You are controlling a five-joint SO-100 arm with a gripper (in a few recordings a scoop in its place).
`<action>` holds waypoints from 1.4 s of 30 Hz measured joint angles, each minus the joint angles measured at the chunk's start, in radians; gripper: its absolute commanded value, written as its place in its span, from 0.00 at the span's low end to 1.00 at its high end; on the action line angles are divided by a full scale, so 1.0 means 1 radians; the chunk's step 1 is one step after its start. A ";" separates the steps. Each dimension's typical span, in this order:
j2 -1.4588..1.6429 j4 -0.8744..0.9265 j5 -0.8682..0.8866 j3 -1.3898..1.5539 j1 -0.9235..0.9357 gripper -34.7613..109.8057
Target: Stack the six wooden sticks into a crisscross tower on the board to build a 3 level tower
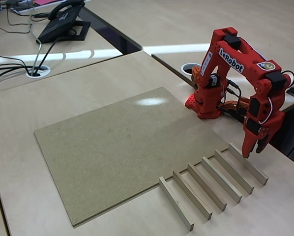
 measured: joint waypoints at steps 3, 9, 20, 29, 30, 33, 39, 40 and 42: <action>-0.002 -0.002 -0.005 0.032 0.011 0.37; -0.034 -0.023 -0.005 0.049 0.014 0.37; -0.055 -0.054 0.020 0.064 -0.005 0.38; -0.055 -0.104 0.020 0.101 -0.026 0.38; -0.055 -0.115 0.020 0.101 -0.025 0.38; -0.066 -0.130 0.020 0.121 -0.021 0.37; -0.084 -0.167 0.014 0.137 -0.023 0.36; -0.086 -0.172 0.014 0.138 -0.025 0.36; -0.100 -0.184 0.009 0.152 -0.021 0.33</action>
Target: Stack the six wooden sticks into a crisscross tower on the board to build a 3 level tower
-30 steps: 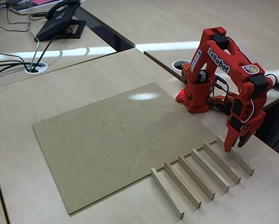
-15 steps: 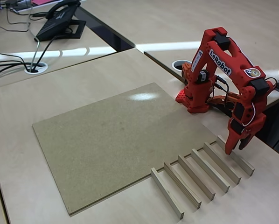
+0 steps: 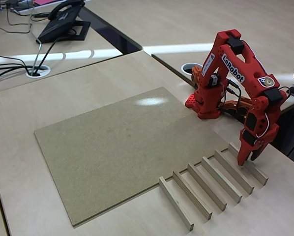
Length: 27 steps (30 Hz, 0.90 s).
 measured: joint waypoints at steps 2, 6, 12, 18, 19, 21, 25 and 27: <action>-0.009 -0.015 -0.011 0.000 0.008 0.32; -0.008 -0.052 -0.029 0.018 0.003 0.24; -0.009 -0.084 -0.063 0.018 0.018 0.24; -0.009 -0.020 -0.057 -0.017 0.035 0.24; -0.009 0.017 -0.057 -0.041 0.038 0.24; -0.009 0.103 -0.057 -0.101 0.044 0.24; 0.006 0.299 -0.061 -0.247 0.077 0.24; 0.071 0.342 -0.071 -0.275 0.112 0.24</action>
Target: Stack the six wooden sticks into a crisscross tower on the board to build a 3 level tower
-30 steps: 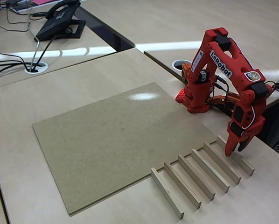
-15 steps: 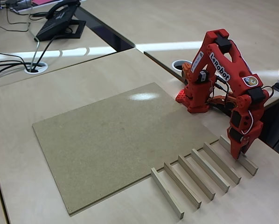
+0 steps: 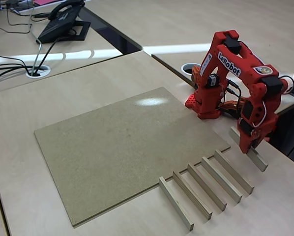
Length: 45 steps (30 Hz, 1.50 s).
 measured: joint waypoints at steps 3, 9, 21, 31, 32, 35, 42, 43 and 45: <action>0.091 0.046 -0.071 -0.011 0.066 0.24; 0.178 0.063 -0.310 0.014 0.316 0.24; 0.057 -0.020 -0.836 0.026 0.862 0.24; -0.229 -0.081 -1.078 -0.138 1.109 0.24; -0.250 -0.080 -1.095 -0.156 1.117 0.24; -0.301 -0.066 -1.144 -0.209 1.164 0.24; -0.379 -0.046 -1.249 -0.267 1.223 0.24; -0.390 -0.046 -1.258 -0.282 1.226 0.24; -0.407 -0.044 -1.290 -0.316 1.229 0.24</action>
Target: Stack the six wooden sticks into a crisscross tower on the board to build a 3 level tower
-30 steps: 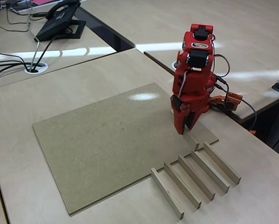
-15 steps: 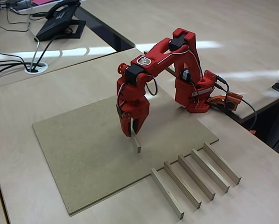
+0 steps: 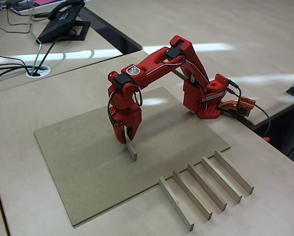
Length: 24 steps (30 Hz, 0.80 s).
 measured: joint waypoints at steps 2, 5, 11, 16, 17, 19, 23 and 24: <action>-0.037 0.003 -0.032 -0.037 0.015 0.24; -0.071 0.031 -0.081 -0.074 0.032 0.24; -0.123 0.040 -0.123 -0.156 0.037 0.24; -0.146 0.040 -0.135 -0.190 0.040 0.24; -0.146 0.041 -0.135 -0.190 0.041 0.25; -0.155 0.044 -0.130 -0.192 0.049 0.28; -0.161 0.049 -0.115 -0.196 0.048 0.34; -0.161 0.055 -0.112 -0.196 0.048 0.35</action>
